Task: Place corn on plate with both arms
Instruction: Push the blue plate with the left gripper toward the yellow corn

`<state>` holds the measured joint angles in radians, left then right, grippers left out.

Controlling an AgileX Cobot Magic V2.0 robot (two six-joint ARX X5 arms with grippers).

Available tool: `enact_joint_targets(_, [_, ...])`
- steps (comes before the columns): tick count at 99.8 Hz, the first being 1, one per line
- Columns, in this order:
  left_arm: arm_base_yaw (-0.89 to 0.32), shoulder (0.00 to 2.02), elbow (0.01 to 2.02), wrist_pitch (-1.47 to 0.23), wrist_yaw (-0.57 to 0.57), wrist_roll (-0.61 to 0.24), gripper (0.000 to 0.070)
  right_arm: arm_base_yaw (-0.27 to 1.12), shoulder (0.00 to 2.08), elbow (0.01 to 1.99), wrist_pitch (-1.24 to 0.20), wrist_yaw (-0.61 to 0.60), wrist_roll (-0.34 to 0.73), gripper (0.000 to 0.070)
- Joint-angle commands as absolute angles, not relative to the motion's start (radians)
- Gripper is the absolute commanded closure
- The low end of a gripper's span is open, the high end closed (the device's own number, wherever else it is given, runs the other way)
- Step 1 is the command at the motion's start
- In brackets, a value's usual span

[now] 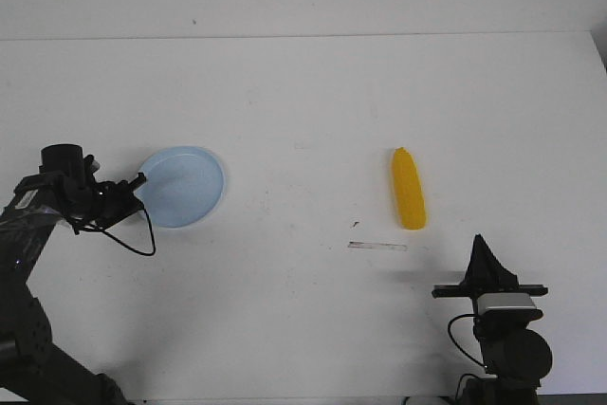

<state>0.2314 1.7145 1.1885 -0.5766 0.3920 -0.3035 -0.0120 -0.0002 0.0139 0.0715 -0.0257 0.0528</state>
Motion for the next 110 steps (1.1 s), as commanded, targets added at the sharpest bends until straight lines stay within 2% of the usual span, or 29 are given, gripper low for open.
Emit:
enact_joint_targets(1, [0.224, 1.738, 1.203, -0.568, 0.395, -0.307, 0.0699, -0.010, 0.001, 0.013, 0.081, -0.026, 0.062, 0.0696])
enact_joint_targets(22, [0.164, 1.696, 1.203, -0.557, 0.396, -0.309, 0.0700, -0.010, 0.001, 0.013, 0.081, -0.026, 0.063, 0.0696])
enact_joint_targets(41, [0.092, 1.664, 1.203, -0.536, 0.459, -0.335, 0.0700, -0.010, 0.001, 0.013, 0.081, -0.026, 0.063, 0.0696])
enact_joint_targets(92, [-0.295, 1.665, 1.203, -0.398, 0.464, -0.431, 0.0699, -0.010, 0.001, 0.013, 0.081, -0.026, 0.063, 0.0696])
enact_joint_targets(110, [-0.361, 1.701, 1.203, -0.363, 0.464, -0.491, 0.0699, -0.010, 0.001, 0.013, 0.081, -0.026, 0.063, 0.0696])
